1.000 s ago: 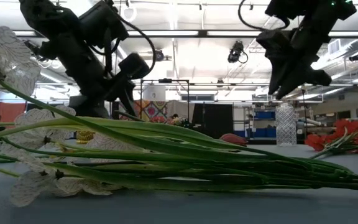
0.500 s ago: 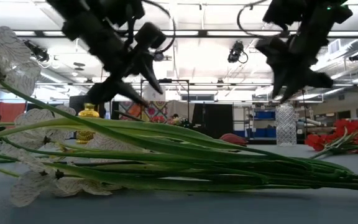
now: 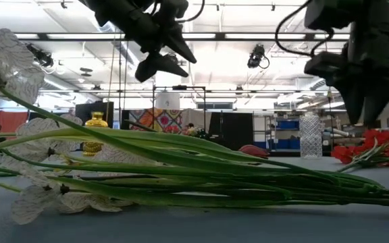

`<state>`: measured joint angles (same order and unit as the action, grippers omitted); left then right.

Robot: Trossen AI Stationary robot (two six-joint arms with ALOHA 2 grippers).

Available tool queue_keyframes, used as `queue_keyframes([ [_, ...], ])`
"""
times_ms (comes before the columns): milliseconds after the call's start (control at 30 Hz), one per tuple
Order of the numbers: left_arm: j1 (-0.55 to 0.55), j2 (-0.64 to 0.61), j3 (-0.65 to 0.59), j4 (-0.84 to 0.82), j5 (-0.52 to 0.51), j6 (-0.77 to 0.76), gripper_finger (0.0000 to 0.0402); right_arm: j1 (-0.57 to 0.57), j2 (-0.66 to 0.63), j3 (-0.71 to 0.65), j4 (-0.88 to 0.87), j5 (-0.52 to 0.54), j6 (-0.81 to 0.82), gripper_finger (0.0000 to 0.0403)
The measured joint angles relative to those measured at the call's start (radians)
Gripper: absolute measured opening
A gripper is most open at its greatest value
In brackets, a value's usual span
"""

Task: Sort flowers into vase by color
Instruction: Put the bottom orange flowers into the transparent vase

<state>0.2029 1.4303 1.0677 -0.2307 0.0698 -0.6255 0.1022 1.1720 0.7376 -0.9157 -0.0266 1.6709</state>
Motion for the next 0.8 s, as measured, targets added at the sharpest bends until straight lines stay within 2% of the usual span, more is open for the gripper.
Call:
queue_keyframes([
  [100, 0.025, 0.0, 0.014, -0.002, 0.028, 0.059, 0.018, 0.03, 0.023, -0.001, -0.022, 0.028, 0.098, 0.0109],
  [267, 0.055, 0.0, 0.027, -0.018, 0.095, 0.096, 0.018, 0.033, 0.097, -0.001, -0.077, -0.002, 0.26, 0.0112],
  [567, 0.101, 0.0, 0.028, -0.1, 0.162, 0.184, 0.018, 0.015, 0.217, -0.001, 0.066, -0.021, 0.389, 0.0112],
  [800, 0.146, 0.0, 0.028, -0.148, 0.242, 0.263, 0.018, 0.004, 0.256, -0.001, 0.048, 0.04, 0.55, 0.0113],
])
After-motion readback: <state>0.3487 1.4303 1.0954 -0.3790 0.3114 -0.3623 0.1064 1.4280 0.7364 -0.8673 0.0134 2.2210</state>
